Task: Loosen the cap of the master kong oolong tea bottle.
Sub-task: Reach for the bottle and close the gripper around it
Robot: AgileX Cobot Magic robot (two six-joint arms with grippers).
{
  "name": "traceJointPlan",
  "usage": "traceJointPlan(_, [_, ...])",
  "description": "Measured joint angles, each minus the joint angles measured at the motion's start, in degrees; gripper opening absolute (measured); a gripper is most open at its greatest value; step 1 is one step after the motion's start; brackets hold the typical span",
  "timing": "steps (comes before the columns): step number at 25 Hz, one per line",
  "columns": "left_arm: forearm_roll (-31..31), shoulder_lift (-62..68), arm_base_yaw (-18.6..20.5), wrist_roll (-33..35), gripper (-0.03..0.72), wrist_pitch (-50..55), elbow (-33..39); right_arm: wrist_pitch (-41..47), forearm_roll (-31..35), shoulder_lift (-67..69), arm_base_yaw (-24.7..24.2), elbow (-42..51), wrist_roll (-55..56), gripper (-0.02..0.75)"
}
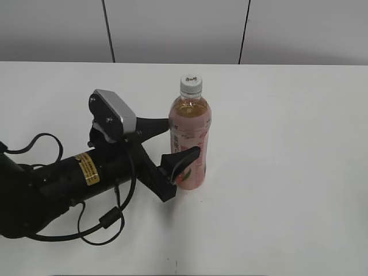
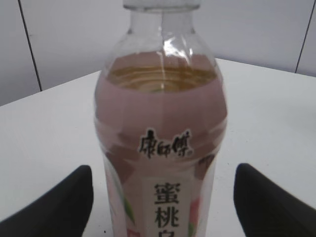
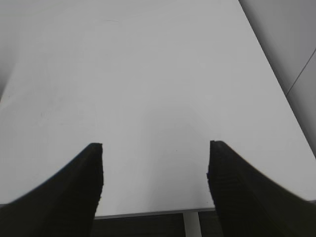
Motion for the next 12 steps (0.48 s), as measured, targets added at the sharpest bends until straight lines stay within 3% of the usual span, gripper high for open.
traceJointPlan(12, [1.1,3.9,0.0,-2.3,0.524,0.0,-4.2,0.0,0.0,0.0,0.0,0.0,0.0,0.503])
